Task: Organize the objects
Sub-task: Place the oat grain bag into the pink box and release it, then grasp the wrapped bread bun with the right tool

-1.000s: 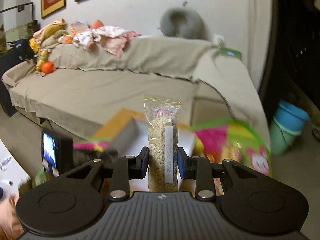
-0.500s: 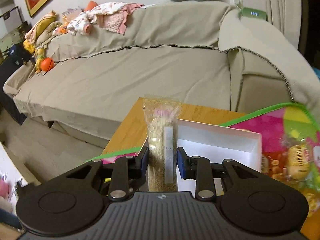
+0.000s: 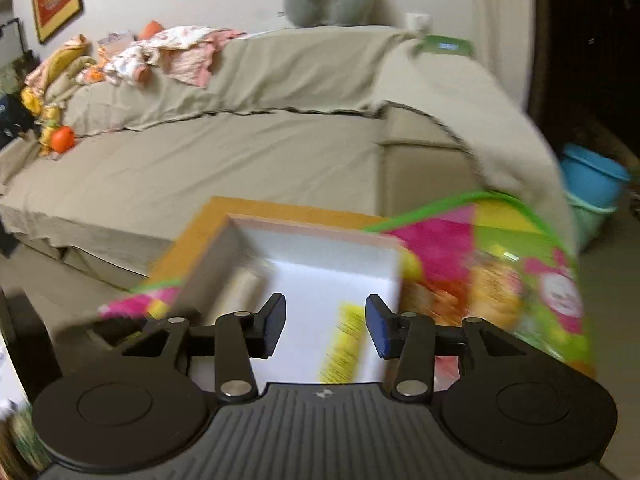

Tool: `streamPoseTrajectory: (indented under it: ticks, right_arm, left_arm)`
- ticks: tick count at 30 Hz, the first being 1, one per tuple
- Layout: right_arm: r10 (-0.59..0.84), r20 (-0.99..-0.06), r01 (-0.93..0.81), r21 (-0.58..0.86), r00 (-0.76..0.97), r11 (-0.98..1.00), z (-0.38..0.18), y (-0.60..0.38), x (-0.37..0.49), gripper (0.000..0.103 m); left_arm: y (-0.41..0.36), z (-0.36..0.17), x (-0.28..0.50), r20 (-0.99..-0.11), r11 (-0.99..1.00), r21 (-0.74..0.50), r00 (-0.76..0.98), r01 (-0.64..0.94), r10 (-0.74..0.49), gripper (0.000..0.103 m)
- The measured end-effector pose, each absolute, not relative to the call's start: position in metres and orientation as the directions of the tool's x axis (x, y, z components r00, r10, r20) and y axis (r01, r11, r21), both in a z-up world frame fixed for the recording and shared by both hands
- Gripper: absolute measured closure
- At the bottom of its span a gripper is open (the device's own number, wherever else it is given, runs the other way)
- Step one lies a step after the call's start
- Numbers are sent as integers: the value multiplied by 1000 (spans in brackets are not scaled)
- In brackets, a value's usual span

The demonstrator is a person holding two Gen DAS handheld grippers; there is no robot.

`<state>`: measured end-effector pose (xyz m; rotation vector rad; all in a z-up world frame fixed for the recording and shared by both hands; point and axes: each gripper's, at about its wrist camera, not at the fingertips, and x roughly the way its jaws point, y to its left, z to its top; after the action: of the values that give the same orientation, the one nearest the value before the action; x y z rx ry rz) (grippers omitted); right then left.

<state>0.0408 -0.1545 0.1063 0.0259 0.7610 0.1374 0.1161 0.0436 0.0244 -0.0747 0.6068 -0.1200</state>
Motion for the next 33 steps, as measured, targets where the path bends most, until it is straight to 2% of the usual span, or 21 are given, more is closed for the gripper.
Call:
streamPoseTrajectory:
  ticks: [4,9,13,19,24,26,28,33]
  right_arm:
    - [53,-686,-46,28,725,999,92,-189,3,58]
    - [-35,-679,38,-10,733,999,76,-222,-35,51]
    - [-46,-708,82,17,704,996,61,-243,-52,48]
    - [-41,-736,57,-3,676,998,39,-241,-57,43]
    - [-49,-726,38,-31,685,999,35,-233,-43,42]
    - [-53,-717,76,1,695,997,40,-240,-30,34]
    - [-64,-715,143,50,696,988,43,-251,-14,21]
    - [-105,-778,321,128,619,939,25,-273,39,18]
  left_arm:
    - [44,24,115,-565,989,-113,813,90,-139,91]
    - [46,23,116,-576,989,-116,806,90,-140,91]
    - [46,22,118,-580,990,-112,803,89,-138,91]
    - [46,21,118,-581,990,-113,802,89,-138,91]
    - [46,20,117,-581,989,-114,802,88,-139,91]
    - [46,20,117,-581,990,-113,802,89,-138,91]
    - [46,20,117,-581,989,-114,802,89,-139,91]
    - [45,20,116,-582,990,-101,801,94,-136,91]
